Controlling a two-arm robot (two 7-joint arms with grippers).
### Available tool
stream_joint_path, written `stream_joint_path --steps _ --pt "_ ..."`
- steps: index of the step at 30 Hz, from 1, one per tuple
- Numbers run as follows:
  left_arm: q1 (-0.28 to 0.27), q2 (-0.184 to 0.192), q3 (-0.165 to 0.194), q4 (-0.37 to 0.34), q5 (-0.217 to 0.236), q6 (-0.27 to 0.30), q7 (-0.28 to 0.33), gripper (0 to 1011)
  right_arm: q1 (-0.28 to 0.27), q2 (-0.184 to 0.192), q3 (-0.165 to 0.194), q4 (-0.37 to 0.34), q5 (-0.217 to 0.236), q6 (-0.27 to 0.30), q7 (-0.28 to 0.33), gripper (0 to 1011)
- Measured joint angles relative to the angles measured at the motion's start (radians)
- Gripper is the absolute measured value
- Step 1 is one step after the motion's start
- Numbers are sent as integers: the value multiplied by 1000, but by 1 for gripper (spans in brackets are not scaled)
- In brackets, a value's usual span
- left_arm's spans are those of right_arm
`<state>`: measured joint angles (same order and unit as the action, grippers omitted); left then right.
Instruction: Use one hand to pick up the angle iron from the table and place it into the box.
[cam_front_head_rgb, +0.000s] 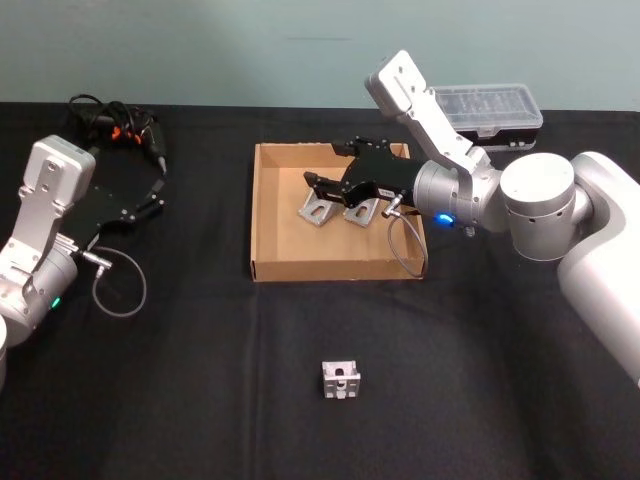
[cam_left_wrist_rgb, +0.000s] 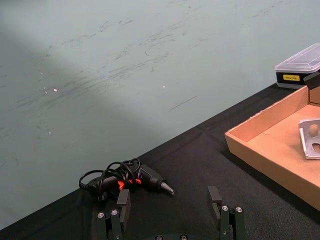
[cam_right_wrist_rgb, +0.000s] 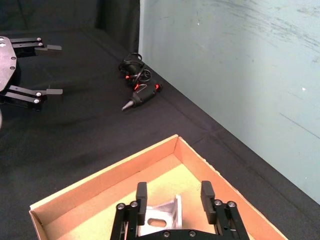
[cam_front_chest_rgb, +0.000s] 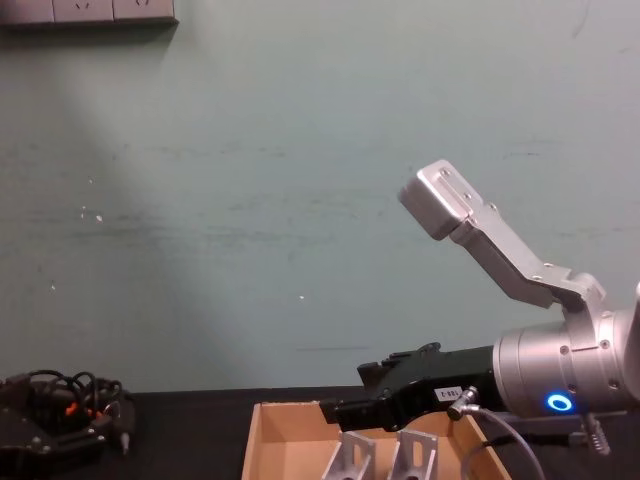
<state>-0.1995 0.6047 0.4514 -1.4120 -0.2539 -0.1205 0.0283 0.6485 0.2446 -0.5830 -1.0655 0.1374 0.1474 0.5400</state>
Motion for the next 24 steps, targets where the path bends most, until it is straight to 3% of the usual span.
stream_joint_path --steps 2,4,12,24 --pt "0 0 0 0 0 0 0 1000 -2 0 1 -1 0 -1 0 707" --pt "0 0 0 0 0 0 0 1000 -6 1 4 -6 0 -2 0 814" --pt "0 0 0 0 0 0 0 1000 -16 5 14 -19 0 -5 -5 1002" --pt "0 0 0 0 0 0 0 1000 -28 8 31 -28 5 -16 -15 1003"
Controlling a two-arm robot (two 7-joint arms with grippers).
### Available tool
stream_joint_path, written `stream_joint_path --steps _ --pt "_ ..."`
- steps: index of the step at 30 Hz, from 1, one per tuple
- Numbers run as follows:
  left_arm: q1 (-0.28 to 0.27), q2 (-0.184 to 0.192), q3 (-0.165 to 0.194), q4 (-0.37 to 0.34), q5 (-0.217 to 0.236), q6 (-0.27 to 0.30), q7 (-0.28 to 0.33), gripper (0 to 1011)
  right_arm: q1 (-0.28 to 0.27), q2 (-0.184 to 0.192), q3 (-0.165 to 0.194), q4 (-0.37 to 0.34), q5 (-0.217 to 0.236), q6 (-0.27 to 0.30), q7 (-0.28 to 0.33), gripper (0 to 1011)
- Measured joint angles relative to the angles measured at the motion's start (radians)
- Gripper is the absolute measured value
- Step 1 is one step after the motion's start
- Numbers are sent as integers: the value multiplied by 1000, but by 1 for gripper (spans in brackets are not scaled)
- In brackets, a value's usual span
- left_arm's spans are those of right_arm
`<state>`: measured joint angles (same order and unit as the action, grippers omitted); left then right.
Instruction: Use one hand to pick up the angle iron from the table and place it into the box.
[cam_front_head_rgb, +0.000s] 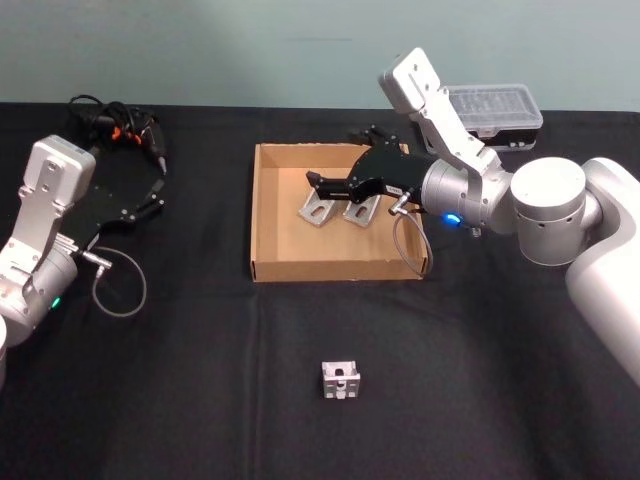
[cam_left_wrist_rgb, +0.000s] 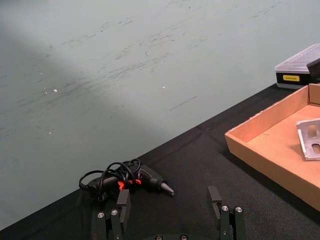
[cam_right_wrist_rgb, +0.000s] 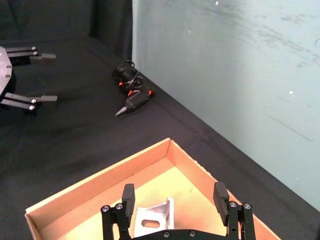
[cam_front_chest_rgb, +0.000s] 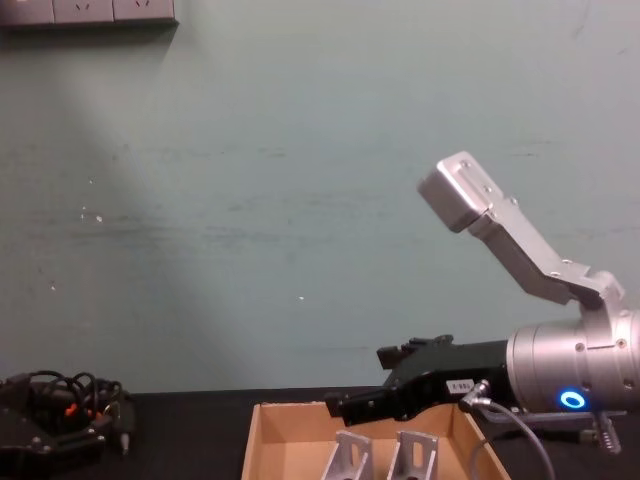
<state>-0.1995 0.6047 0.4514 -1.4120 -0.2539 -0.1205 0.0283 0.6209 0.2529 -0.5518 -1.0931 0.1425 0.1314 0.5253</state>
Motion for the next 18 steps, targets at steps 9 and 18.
stream_joint_path --steps 9,18 --pt "0 0 0 0 0 0 0 1000 -21 31 48 -83 37 -15 -8 1002" --pt "0 0 0 0 0 0 0 1000 -89 134 109 -291 90 7 -6 1003"
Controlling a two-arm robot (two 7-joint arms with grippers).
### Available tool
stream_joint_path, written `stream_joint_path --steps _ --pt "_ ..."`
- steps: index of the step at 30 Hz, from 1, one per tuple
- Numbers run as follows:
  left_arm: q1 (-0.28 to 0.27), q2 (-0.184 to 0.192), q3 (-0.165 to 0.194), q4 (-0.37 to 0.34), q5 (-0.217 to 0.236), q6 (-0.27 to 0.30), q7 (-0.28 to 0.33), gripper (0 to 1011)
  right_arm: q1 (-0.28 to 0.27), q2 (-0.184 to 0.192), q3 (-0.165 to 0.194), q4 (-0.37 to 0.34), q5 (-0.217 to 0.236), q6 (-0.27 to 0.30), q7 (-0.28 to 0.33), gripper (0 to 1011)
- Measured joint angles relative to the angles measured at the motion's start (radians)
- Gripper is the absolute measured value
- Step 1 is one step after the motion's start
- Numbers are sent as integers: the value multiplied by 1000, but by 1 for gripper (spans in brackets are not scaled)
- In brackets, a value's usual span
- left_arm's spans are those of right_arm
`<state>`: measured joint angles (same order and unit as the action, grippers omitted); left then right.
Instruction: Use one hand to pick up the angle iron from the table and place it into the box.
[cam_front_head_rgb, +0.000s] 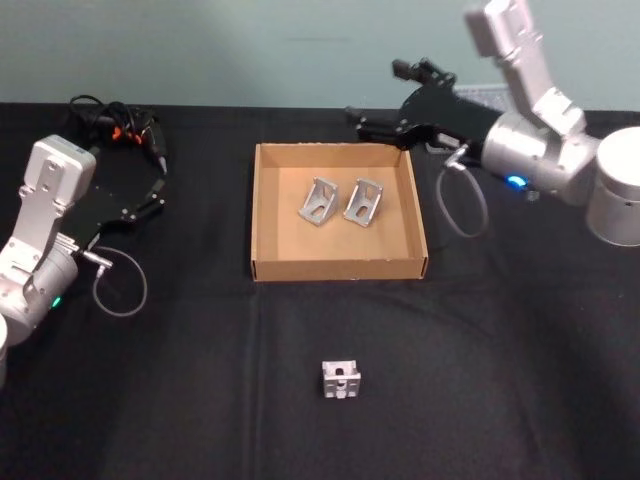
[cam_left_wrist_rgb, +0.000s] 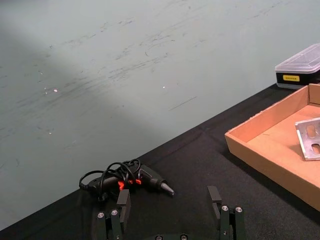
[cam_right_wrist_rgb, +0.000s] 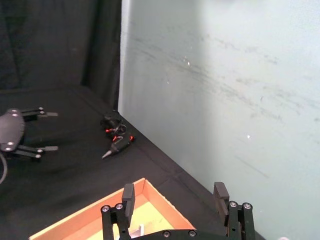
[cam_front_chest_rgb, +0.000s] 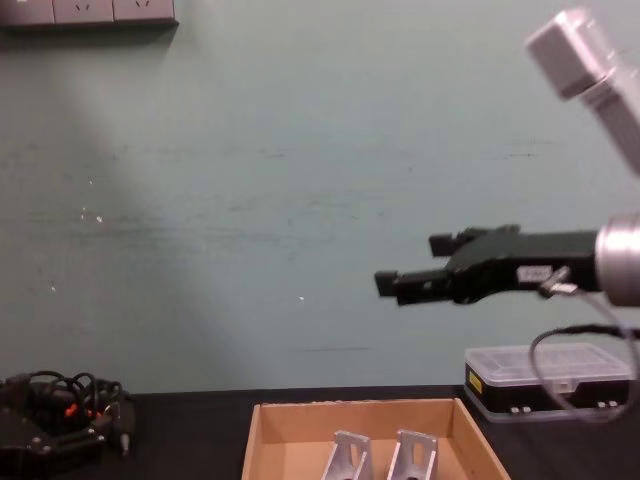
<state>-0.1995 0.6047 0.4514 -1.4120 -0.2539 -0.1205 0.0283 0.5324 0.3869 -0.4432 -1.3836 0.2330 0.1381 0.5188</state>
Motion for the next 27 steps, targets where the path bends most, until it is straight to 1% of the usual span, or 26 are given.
stream_joint_path --steps 1,5,6,8,9,10,11,16,18,20,21,24,25,26,27 --pt "0 0 0 0 0 0 0 1000 -14 23 7 -36 10 7 7 1003" --pt "0 0 0 0 0 0 0 1000 -43 65 24 -105 38 27 20 1003" --pt "0 0 0 0 0 0 0 1000 -57 84 32 -133 51 36 26 1003" --pt "0 0 0 0 0 0 0 1000 -70 104 41 -163 66 46 33 1003" --pt "0 0 0 0 0 0 0 1000 -85 124 49 -191 83 56 43 1003" --pt "0 0 0 0 0 0 0 1000 -90 134 52 -203 91 60 49 1003" --pt "0 0 0 0 0 0 0 1000 -100 152 58 -224 106 68 60 1003" --pt "0 0 0 0 0 0 0 1000 -125 201 66 -272 156 94 108 1003" --pt "0 0 0 0 0 0 0 1000 -132 222 60 -285 172 101 131 1003" --pt "0 0 0 0 0 0 0 1000 -137 234 54 -290 185 106 150 1003" --pt "0 0 0 0 0 0 0 1000 -142 244 47 -293 196 110 169 1003" --pt "0 0 0 0 0 0 0 1000 -145 260 30 -297 210 117 201 1003" --pt "0 0 0 0 0 0 0 1000 -145 271 13 -298 217 120 227 1003" --pt "0 0 0 0 0 0 0 1000 -143 276 4 -298 219 122 242 1003" --pt "0 0 0 0 0 0 0 1000 -137 286 -16 -298 222 123 271 1003"
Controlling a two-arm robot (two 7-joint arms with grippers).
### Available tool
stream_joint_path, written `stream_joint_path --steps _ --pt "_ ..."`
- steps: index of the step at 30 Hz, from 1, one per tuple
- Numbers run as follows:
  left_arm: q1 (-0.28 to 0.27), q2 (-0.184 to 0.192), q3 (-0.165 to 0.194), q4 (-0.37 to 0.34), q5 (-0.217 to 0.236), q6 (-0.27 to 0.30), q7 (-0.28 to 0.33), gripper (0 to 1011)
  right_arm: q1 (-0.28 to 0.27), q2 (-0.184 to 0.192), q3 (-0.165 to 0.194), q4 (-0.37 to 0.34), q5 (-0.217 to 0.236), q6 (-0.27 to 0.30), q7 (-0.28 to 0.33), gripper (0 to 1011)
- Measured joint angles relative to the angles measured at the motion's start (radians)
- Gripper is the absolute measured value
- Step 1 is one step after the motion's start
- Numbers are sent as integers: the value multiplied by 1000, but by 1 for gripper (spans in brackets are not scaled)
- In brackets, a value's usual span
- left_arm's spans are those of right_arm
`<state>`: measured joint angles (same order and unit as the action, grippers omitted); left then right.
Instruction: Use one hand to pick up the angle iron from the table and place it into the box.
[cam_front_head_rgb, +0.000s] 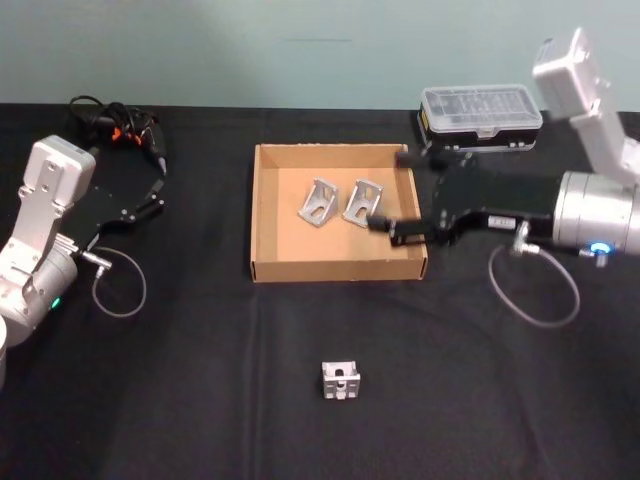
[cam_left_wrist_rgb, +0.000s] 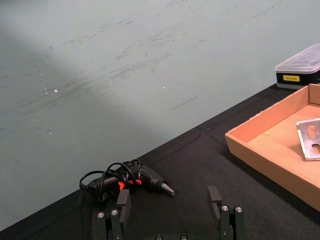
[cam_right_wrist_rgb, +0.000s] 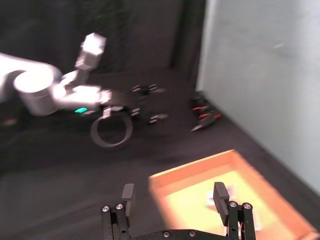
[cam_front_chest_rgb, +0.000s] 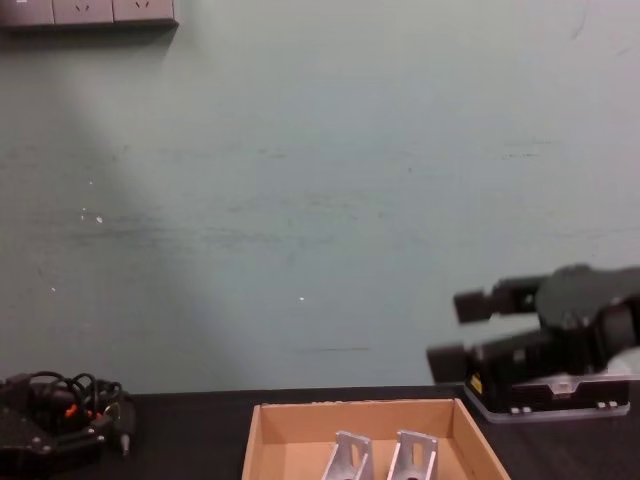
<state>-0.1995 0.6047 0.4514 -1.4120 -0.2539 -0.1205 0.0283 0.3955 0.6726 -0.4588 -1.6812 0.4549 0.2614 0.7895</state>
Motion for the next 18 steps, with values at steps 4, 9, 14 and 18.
stream_joint_path --steps 4,9,14,18 --pt "0 0 0 0 0 0 0 1000 17 16 -39 5 1 1 59 1003" --pt "0 0 0 0 0 0 0 1000 52 37 -104 18 -8 0 142 1003" --pt "0 0 0 0 0 0 0 1000 79 45 -149 27 -18 -3 185 1002" --pt "0 0 0 0 0 0 0 1000 93 50 -177 28 -30 -3 198 1003"
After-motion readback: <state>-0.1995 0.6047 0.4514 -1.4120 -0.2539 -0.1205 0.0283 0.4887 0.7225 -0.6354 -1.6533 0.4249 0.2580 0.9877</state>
